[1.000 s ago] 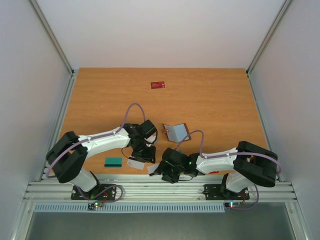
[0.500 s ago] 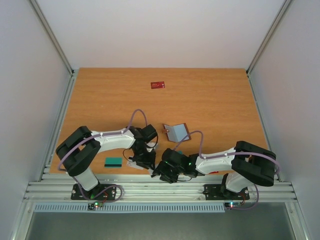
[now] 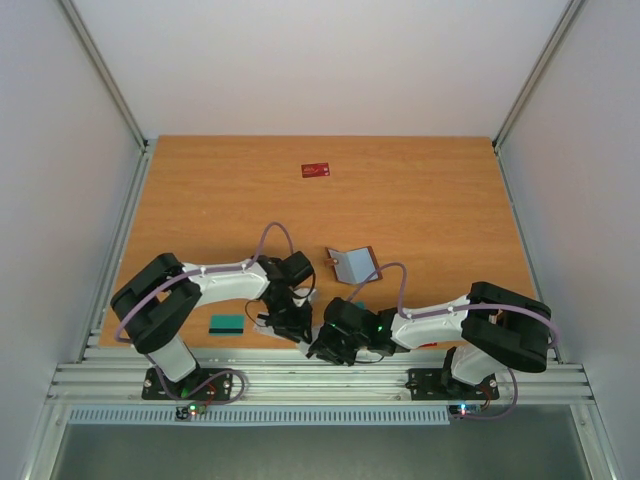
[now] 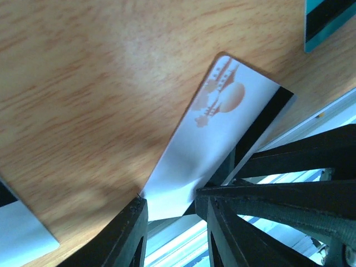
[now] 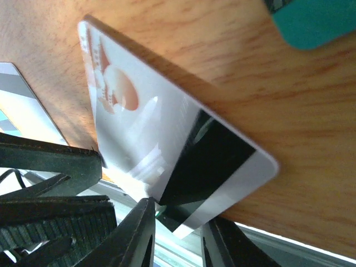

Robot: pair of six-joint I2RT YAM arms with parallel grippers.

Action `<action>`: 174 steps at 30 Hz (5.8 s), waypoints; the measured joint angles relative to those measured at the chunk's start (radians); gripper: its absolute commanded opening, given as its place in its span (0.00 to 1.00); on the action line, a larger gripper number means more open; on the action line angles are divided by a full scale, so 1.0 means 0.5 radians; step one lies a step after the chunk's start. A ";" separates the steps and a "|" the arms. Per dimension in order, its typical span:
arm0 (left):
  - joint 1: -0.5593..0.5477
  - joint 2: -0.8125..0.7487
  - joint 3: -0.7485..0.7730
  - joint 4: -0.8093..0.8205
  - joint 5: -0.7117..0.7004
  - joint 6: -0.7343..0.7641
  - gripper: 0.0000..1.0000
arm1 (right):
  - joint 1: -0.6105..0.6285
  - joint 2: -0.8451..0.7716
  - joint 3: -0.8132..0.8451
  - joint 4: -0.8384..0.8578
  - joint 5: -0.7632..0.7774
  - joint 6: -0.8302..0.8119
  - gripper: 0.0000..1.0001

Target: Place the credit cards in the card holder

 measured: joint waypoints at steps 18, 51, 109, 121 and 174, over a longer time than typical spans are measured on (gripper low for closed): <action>-0.018 0.016 -0.036 0.115 0.145 -0.051 0.31 | -0.047 -0.117 0.037 -0.193 0.000 -0.177 0.08; 0.063 -0.643 0.719 -0.641 -0.412 -0.012 0.38 | -0.640 -0.692 0.542 -1.144 -0.489 -1.167 0.01; 0.467 -1.197 0.749 0.202 0.481 -0.230 0.25 | -1.357 -0.478 1.609 -1.648 -2.235 -2.437 0.01; 0.467 -1.192 0.748 0.283 0.506 -0.307 0.00 | -1.357 -0.415 1.637 -1.736 -2.309 -2.533 0.01; 0.367 0.650 1.318 -0.278 -0.375 -0.085 0.00 | -2.272 0.525 1.187 -1.685 -1.069 -2.425 0.21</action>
